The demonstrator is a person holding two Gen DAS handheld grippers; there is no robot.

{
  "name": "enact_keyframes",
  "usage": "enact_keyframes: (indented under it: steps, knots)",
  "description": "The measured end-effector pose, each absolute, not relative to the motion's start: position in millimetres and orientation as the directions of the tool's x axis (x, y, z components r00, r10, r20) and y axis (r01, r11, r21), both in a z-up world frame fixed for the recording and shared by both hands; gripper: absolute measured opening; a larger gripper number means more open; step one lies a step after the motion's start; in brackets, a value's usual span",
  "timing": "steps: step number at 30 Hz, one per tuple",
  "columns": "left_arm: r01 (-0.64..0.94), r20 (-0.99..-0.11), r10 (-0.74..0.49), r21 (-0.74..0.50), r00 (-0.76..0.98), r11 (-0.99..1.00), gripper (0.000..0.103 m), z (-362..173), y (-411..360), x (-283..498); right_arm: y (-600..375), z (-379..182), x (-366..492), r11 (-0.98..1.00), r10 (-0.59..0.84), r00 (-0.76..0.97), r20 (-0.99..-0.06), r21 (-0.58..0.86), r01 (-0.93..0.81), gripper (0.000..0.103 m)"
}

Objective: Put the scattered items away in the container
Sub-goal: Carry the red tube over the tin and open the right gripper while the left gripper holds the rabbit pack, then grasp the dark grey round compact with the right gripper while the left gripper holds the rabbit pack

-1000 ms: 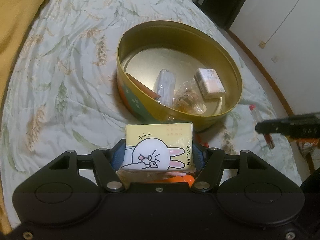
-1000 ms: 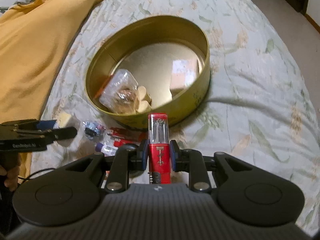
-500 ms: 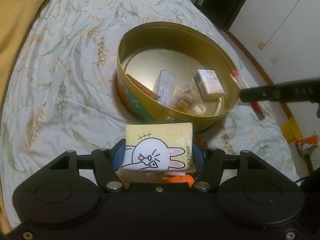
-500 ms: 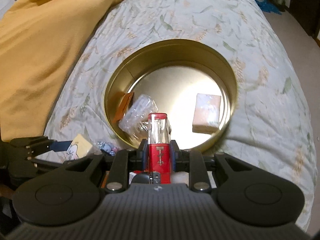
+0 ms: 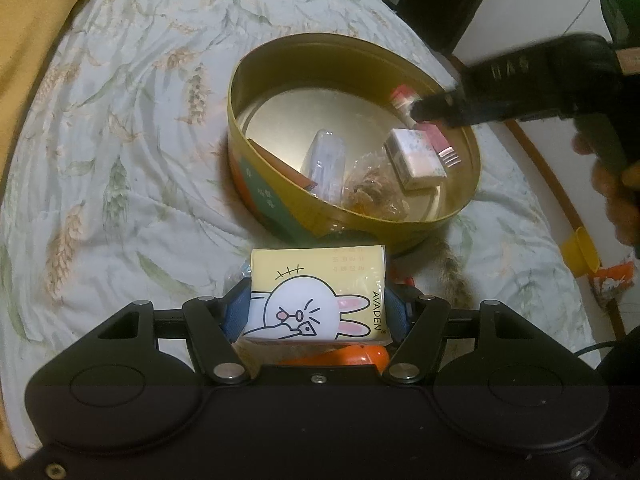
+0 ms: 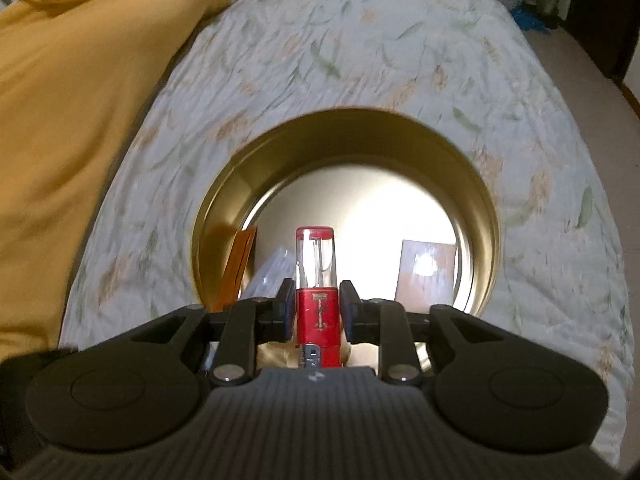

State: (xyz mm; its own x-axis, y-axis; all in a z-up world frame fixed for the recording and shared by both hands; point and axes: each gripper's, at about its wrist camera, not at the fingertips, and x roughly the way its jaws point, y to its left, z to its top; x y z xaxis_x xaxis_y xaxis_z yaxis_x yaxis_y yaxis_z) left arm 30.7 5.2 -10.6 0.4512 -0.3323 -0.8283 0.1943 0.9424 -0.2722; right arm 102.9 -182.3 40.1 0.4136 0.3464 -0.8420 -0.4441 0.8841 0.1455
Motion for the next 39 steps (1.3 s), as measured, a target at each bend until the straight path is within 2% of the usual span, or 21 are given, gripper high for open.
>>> enact_keyframes:
  steps: [2,21,39]
  knots:
    - [0.193,-0.827,-0.332,-0.273,0.453,0.942,0.064,-11,6,31,-186,42,103,0.895,0.342,0.443,-0.829,0.144,-0.421,0.092]
    - [0.16,-0.828,-0.312,-0.268,0.465,0.95,0.064,-9,13,34,-206,7,34,0.839,0.364,0.322,-0.874,0.158,-0.52,0.094]
    - [0.155,-0.831,-0.307,-0.265,0.464,0.952,0.064,-9,12,33,-201,-46,13,0.862,0.339,0.216,-0.916,0.21,-0.461,0.094]
